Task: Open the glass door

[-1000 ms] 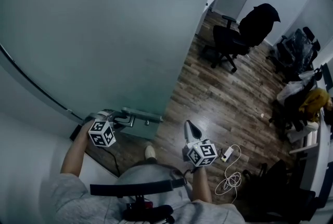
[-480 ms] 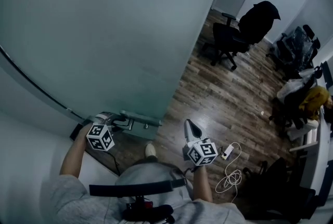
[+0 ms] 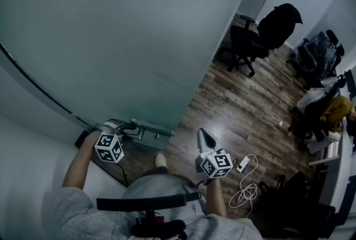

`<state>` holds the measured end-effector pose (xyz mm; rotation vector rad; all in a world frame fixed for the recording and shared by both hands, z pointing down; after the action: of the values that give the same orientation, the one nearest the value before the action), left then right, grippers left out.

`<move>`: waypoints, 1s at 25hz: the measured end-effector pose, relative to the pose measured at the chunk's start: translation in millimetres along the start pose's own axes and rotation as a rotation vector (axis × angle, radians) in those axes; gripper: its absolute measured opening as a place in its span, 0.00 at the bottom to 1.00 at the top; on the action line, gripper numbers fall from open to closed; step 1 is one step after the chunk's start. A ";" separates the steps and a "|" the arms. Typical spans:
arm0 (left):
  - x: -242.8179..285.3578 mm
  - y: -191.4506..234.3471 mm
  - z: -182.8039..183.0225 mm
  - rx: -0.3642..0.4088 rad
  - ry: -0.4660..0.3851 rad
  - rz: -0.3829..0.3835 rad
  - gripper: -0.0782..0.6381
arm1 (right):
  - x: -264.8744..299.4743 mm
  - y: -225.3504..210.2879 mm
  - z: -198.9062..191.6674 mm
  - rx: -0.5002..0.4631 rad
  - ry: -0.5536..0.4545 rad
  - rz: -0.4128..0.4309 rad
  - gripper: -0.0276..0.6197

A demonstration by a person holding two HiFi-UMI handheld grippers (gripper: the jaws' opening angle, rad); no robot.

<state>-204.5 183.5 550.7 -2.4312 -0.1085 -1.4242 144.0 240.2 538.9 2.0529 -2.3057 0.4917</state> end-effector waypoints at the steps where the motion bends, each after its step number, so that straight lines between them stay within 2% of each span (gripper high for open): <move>1: -0.3 -0.1 1.6 0.011 0.017 0.001 0.28 | 0.0 -0.2 0.4 0.001 0.000 0.000 0.05; 12: -3.3 -5.4 0.7 0.057 0.108 0.016 0.41 | -1.0 1.9 -8.3 -0.003 0.009 0.005 0.05; 20: -29.3 -8.1 8.1 -0.049 0.003 0.055 0.44 | -9.4 -5.7 -9.1 -0.001 0.015 -0.015 0.05; 25: -45.5 -8.5 12.5 -0.159 -0.132 0.085 0.44 | -10.5 -7.9 -10.1 0.005 0.013 -0.017 0.05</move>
<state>-218.7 199.8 507.9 -2.6236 0.0796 -1.2800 151.1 252.1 547.9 2.0633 -2.2799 0.5090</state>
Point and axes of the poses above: the fingertips, and each gripper's own axes: x forward along the fingers, y to its left, z out of its top, the point moved 10 cm from there along -x, backward along the fingers, and after that the axes turned 14 degrees about -z, right-handed, at the moved point
